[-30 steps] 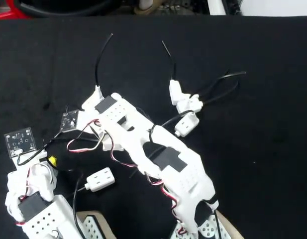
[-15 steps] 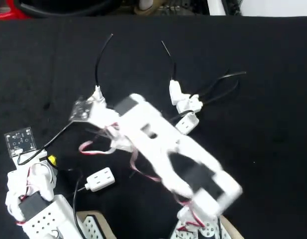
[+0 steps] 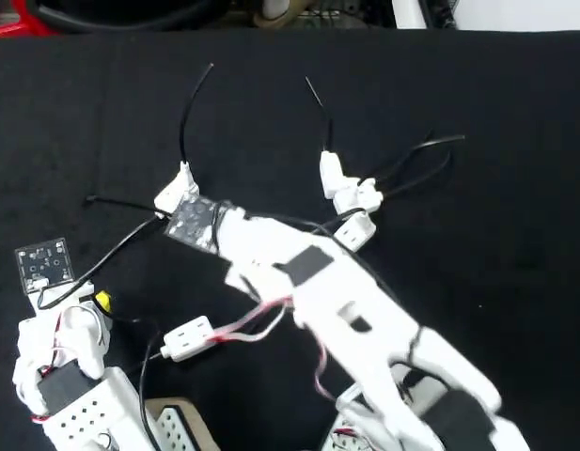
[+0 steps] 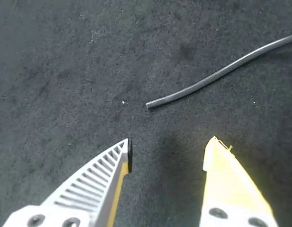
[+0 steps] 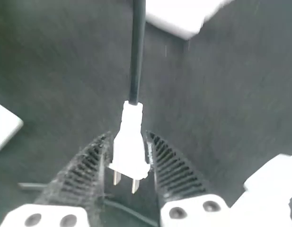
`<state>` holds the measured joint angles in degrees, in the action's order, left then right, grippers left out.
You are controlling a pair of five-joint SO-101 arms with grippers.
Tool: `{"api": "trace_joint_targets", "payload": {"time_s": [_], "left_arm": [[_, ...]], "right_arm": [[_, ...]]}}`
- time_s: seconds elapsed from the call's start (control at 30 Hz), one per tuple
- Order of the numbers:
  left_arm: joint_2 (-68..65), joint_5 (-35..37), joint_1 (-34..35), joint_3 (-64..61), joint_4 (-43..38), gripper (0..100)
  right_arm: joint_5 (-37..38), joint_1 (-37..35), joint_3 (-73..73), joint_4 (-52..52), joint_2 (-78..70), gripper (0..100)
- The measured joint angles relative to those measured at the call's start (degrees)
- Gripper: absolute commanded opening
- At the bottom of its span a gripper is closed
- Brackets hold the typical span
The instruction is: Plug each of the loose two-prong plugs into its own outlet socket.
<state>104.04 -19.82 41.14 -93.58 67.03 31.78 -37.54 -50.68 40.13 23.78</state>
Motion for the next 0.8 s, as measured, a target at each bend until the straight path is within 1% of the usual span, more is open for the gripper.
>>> {"api": "trace_joint_targets", "payload": {"time_s": [0.03,0.1,0.2,0.37,0.53,0.67,0.8], "left_arm": [[0.0,0.0,0.0,0.0,0.0,25],[0.0,0.0,0.0,0.0,0.0,25],[0.0,0.0,0.0,0.0,0.0,25],[0.0,-1.3,0.0,-0.9,0.0,25],[0.0,-1.8,0.0,-0.9,0.0,25],[0.0,-1.8,0.0,-0.9,0.0,25],[0.0,-1.8,0.0,-0.9,0.0,25]], "right_arm": [[1.0,0.9,0.8,-0.1,-3.3,3.5],[2.3,1.1,3.7,0.4,-10.4,10.2],[2.6,1.1,10.4,5.0,-20.1,18.6],[2.3,1.1,21.3,14.4,-30.9,19.4],[2.3,1.1,26.5,21.4,-32.1,19.4],[2.6,1.3,28.0,22.5,-32.1,19.1],[6.3,3.9,29.5,22.2,-32.2,19.1]]}}
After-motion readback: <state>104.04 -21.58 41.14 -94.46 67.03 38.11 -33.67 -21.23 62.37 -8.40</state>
